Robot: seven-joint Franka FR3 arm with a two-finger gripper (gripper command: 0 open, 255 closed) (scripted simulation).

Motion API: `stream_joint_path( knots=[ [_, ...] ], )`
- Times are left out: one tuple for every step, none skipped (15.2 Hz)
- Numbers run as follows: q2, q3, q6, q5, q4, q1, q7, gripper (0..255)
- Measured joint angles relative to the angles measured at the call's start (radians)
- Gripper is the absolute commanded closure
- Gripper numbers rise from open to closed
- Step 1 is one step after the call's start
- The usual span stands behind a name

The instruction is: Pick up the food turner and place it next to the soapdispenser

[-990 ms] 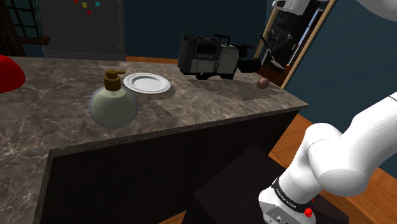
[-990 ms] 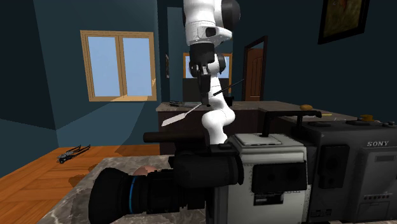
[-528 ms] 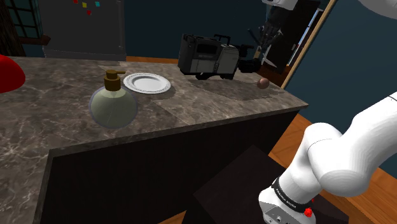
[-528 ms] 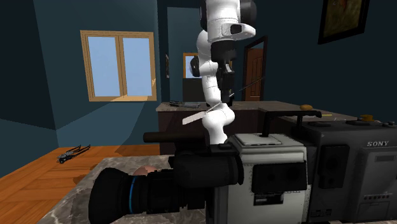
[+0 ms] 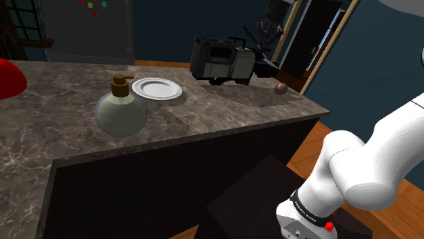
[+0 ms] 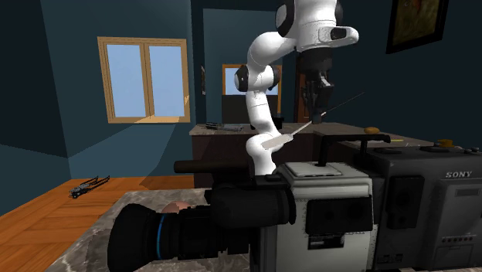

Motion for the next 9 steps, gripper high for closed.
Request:
stream_joint_path(
  knots=[
    [0.001, 0.015, 0.004, 0.004, -0.005, 0.007, 0.022, 255],
    [0.009, 0.031, 0.008, 0.012, -0.003, 0.017, 0.048, 255],
    [0.014, 0.047, 0.007, 0.018, 0.001, 0.025, 0.071, 255],
    [0.027, 0.057, 0.011, 0.027, 0.009, 0.033, 0.089, 255],
    [0.034, 0.07, 0.015, 0.033, 0.01, 0.041, 0.11, 255],
    [0.058, 0.077, 0.02, 0.046, 0.027, 0.051, 0.125, 255],
    [0.068, 0.088, 0.025, 0.053, 0.03, 0.059, 0.145, 255],
    [0.085, 0.1, 0.022, 0.063, 0.046, 0.069, 0.165, 255],
    [0.095, 0.108, 0.031, 0.069, 0.047, 0.076, 0.18, 255]
  ],
)
